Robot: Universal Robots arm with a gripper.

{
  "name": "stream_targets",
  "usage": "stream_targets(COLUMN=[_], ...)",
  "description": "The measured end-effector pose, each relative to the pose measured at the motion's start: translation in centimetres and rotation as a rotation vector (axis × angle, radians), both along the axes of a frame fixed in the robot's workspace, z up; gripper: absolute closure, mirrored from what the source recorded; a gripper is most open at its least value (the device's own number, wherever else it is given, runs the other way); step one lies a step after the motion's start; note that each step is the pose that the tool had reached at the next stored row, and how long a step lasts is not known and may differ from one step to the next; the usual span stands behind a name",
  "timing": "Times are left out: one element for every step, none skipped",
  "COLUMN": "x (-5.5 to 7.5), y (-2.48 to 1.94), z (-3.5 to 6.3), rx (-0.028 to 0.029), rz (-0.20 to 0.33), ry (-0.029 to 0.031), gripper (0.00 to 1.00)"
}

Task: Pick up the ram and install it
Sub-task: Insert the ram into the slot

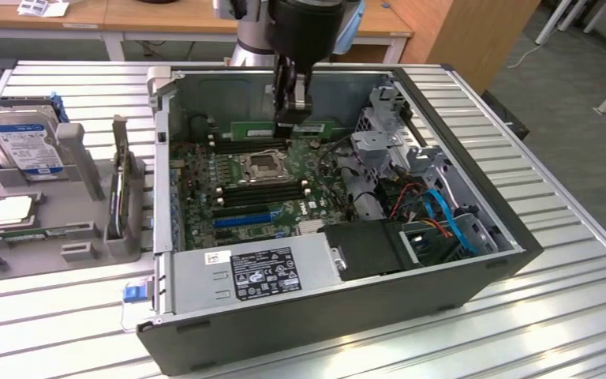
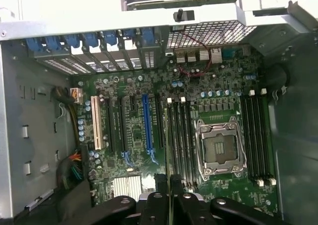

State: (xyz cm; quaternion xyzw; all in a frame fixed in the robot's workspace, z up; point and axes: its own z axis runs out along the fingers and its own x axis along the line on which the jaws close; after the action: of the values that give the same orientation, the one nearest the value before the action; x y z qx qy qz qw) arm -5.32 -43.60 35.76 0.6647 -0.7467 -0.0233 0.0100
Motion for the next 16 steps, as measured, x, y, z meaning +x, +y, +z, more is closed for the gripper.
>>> stream_targets(x=[0.0, 0.0, 0.0, 0.0, 0.0, 0.0, 0.0, 0.0, 0.0, 0.0, 0.0, -0.1, -0.1, -0.1, -0.2, -0.2], y=[0.0, 0.01, 0.07, 0.32, 0.64, 0.95, 1.25, 1.55, 1.68, 1.71, 1.72, 1.72, 1.72, 1.71, 1.71, 1.69], z=[-0.18, -0.38, -0.55, -0.73, -0.9, -1.09, -1.28, -1.46, -1.63, -1.84, -2.02, -2.19, -2.36, -2.56, -2.74, -2.92], rx=[0.0, 0.0001, 0.0001, 0.0, -0.0002, 0.0, 0.0001, -0.0001, -0.0001, 0.0002, 0.0003, 0.0001, 0.0001, 0.0, 0.0, 0.0], rz=[0.0, 0.0, 0.0, 0.0, 0.0, 0.0, 0.0, 0.0, 0.0, 0.0, 0.0, 0.0, 0.0, 0.0, 0.0, 0.0], ry=[0.0, 0.0, 0.0, 0.0, 0.0, 0.0, 0.0, 0.0001, 0.0001, -0.0001, -0.0001, 0.0, 0.0, 0.0, 0.0001, 0.0], gripper=[0.86, 0.86, 0.86, 0.86, 0.86, 0.86, 0.86, 0.86, 0.86, 0.86, 0.86, 0.86, 0.86, 0.86, 0.86, 0.86])
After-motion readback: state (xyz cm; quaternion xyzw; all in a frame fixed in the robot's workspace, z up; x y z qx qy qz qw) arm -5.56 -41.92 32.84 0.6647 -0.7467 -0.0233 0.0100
